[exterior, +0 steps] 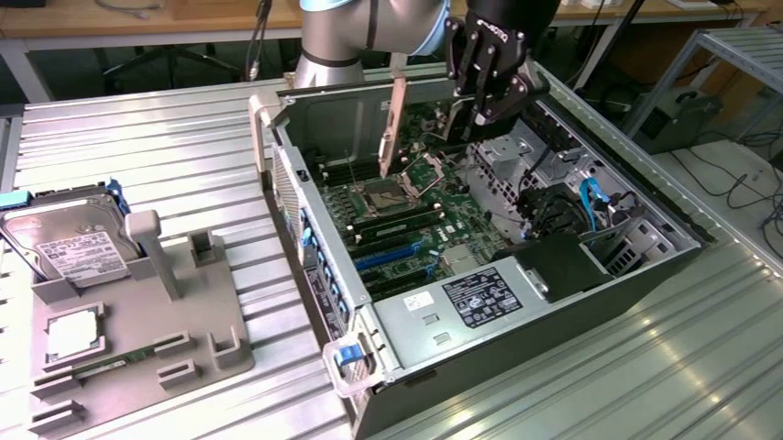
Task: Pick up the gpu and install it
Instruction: 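Insert the gpu into the slot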
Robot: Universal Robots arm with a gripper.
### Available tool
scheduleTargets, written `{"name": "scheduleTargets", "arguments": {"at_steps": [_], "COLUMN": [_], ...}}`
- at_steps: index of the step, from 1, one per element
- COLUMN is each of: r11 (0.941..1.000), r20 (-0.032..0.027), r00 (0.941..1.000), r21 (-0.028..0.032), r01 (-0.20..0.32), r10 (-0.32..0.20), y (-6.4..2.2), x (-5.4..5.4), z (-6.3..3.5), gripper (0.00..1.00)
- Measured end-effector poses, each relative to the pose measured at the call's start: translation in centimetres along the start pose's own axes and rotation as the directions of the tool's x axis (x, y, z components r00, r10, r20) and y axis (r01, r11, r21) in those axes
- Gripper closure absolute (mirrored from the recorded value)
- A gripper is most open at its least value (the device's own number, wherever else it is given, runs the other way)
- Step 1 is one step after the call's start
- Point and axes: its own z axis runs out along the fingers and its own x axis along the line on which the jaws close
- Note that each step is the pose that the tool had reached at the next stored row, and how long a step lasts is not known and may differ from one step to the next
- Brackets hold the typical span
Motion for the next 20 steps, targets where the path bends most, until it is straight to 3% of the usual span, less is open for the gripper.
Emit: {"name": "scheduleTargets", "arguments": {"at_steps": [17, 20], "r11": [1.0, 1.0], "r20": [0.0004, 0.0008], "r00": [1.0, 1.0], "r21": [0.0, 0.0], "r01": [0.0, 0.0], "r10": [0.0, 0.0], "y": [0.01, 0.03], "x": [0.0, 0.0], "z": [0.96, 2.18], "gripper": [0.72, 0.72]}}
